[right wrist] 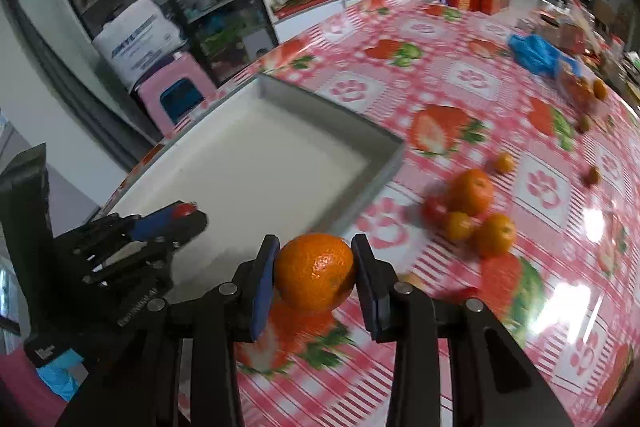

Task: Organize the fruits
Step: 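Carry the tomato into the white tray and open the left gripper while the right holds the tangerine, then grasp the brown kiwi fruit with the left gripper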

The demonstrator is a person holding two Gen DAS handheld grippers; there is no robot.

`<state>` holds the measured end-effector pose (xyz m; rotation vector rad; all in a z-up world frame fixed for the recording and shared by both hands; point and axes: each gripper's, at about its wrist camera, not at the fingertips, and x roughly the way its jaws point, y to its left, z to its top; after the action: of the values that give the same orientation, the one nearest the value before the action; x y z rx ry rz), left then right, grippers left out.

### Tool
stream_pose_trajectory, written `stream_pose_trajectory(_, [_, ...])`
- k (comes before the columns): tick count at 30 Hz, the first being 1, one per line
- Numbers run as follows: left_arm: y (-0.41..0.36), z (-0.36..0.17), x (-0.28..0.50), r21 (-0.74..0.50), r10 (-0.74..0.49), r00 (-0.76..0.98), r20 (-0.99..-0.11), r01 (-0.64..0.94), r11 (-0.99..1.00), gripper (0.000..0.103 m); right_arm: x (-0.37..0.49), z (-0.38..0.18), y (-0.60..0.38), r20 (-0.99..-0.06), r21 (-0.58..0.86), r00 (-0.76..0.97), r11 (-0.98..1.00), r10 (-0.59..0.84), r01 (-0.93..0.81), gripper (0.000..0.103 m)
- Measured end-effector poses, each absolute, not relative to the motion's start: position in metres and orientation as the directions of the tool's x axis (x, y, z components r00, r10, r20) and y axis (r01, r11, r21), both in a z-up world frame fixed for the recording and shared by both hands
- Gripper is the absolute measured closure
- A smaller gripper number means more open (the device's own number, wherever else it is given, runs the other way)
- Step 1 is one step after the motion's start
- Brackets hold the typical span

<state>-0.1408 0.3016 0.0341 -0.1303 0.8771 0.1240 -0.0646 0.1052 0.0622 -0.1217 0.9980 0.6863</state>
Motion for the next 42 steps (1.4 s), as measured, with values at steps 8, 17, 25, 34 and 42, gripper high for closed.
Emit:
stream_pose_trajectory(8, [0.32,0.019,-0.142,-0.074,0.072,0.609,-0.79,-0.212,0.974,0.081,-0.065,0.048,0.147,-0.831,0.193,0.303,0.752,0.468,-0.631,0.063])
stream_pose_trajectory(17, [0.321,0.018,-0.145,-0.041,0.114,0.615,-0.78,-0.232,0.972,0.023,-0.07,0.05,0.155,-0.823,0.179,0.313,0.739,0.474,-0.65,0.024])
stream_pose_trajectory(25, [0.312,0.035,-0.147,-0.006,0.144,0.654,-0.743,-0.222,0.975,0.013,-0.064,0.074,0.126,-0.782,0.176,0.393,0.777,0.483,-0.604,0.017])
stream_pose_trajectory(34, [0.274,0.061,-0.146,-0.047,0.069,0.662,-0.746,-0.156,0.987,0.013,-0.051,0.086,0.045,-0.767,0.19,0.465,0.849,0.442,-0.494,0.011])
stream_pose_trajectory(42, [0.223,0.065,-0.139,-0.022,0.022,0.654,-0.756,-0.059,0.998,0.013,-0.032,0.059,-0.044,-0.803,0.195,0.505,0.94,0.318,-0.281,0.0])
